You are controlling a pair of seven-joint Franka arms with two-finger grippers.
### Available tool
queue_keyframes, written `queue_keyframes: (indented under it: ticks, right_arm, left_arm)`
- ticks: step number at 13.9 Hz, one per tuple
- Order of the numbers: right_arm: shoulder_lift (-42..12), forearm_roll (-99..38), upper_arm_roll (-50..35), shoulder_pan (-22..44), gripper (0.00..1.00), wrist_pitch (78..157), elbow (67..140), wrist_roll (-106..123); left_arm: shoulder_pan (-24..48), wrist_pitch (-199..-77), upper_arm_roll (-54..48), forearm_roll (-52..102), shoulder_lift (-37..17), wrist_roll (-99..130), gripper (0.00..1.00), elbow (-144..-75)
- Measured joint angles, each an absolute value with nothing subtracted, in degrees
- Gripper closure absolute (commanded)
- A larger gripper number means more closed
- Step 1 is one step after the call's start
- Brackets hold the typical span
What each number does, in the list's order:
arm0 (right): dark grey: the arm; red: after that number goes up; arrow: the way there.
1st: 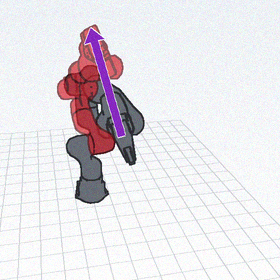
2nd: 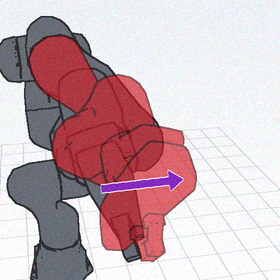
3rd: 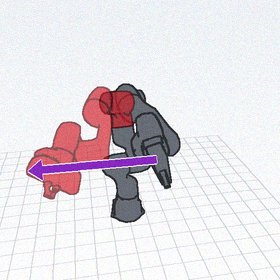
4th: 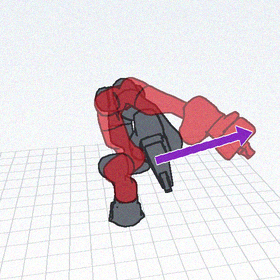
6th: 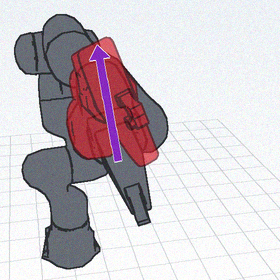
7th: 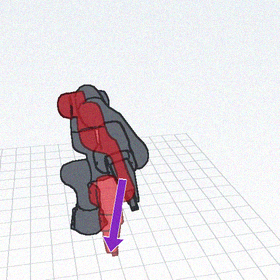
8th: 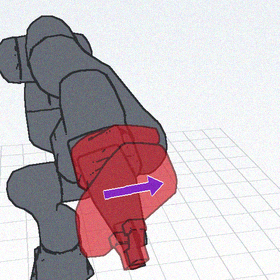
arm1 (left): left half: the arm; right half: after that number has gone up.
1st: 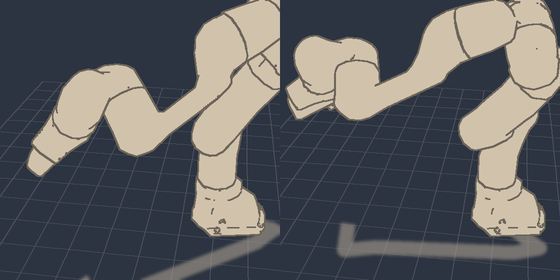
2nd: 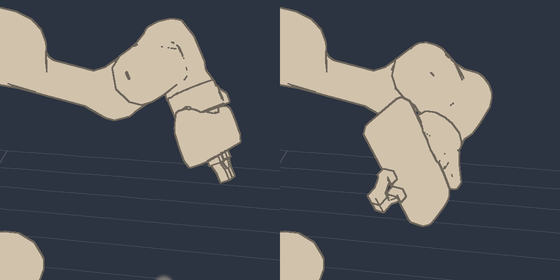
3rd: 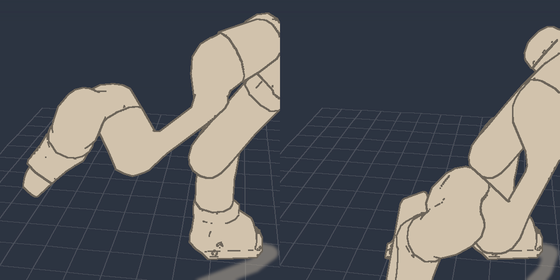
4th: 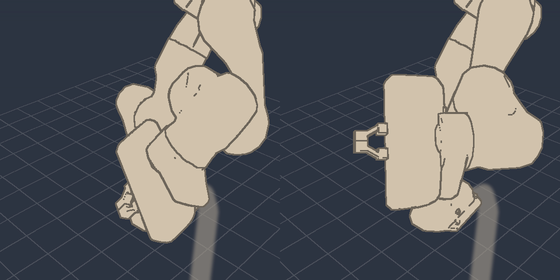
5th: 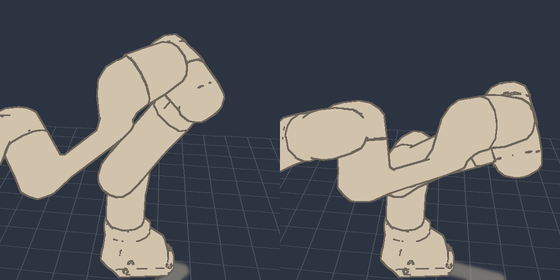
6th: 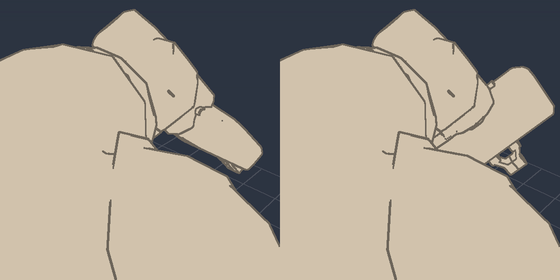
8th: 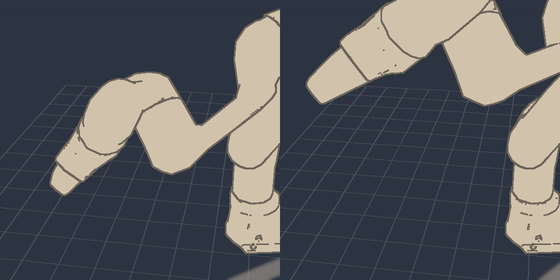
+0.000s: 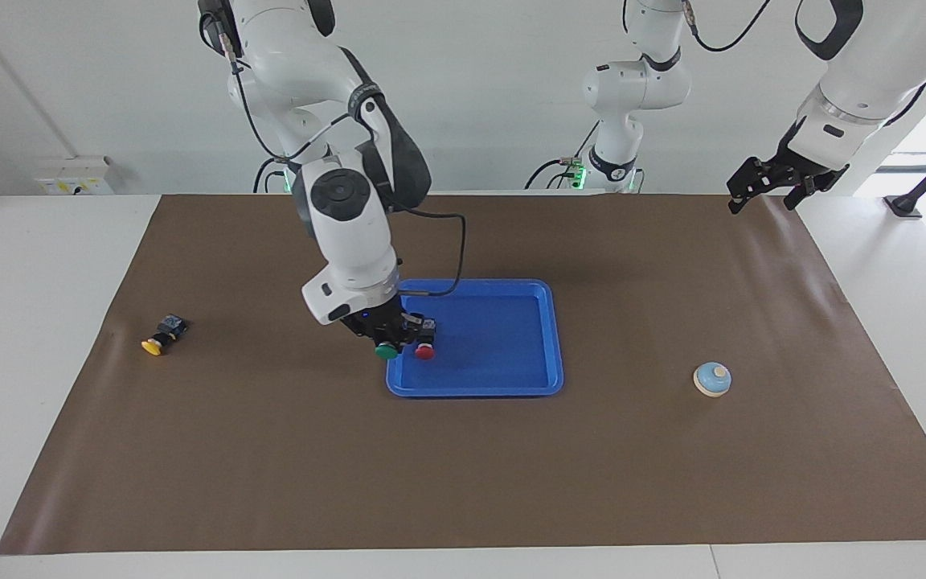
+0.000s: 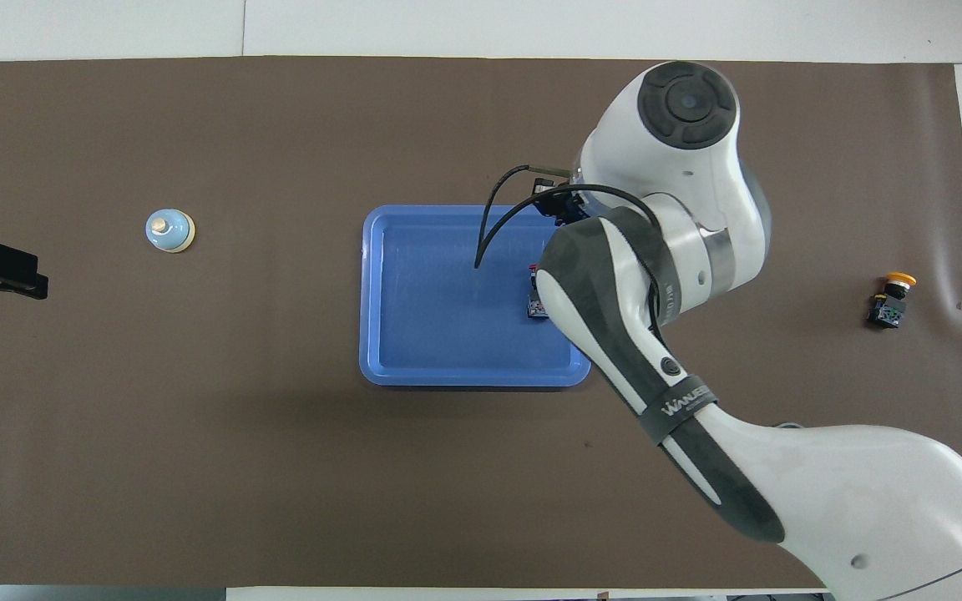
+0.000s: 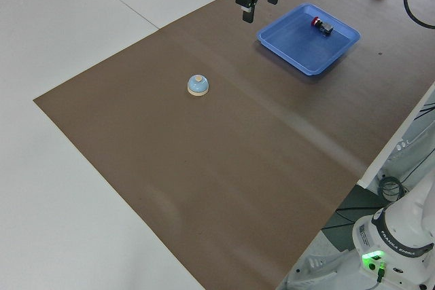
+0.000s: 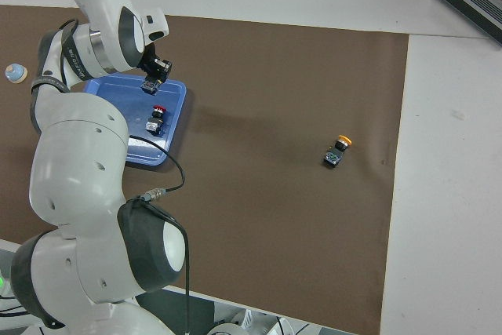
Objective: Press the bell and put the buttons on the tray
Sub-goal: 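Lower the green button into the tray beside the red one, release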
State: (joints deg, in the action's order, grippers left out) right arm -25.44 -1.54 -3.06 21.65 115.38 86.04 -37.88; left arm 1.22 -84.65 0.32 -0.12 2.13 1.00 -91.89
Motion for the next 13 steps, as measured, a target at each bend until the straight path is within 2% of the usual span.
queue_keyframes:
  ticks: [5,9,11,12,13]
  right_arm:
    - [-28.8,-1.61,-2.99,30.38,1.0,121.03,87.3,-42.31]
    - [-29.5,-1.61,-2.95,31.68,1.0,131.26,96.11,-42.37]
    - [-29.3,-1.61,-2.89,31.68,1.0,132.99,98.85,-42.37]
    - [-29.02,-1.61,-2.87,31.68,0.9,133.22,99.72,-42.49]
    - [-28.68,-1.61,-2.86,31.68,0.44,133.41,100.37,-43.12]
  left_arm:
    - [1.22,-84.65,0.32,-0.12,2.13,1.0,0.0,-91.89]
    - [1.22,-84.65,0.32,-0.12,2.13,1.0,0.0,-91.89]
    - [1.22,-84.65,0.32,-0.12,2.13,1.0,0.0,-91.89]
    - [1.22,-84.65,0.32,-0.12,2.13,1.0,0.0,-91.89]
    - [1.22,-84.65,0.32,-0.12,2.13,1.0,0.0,-91.89]
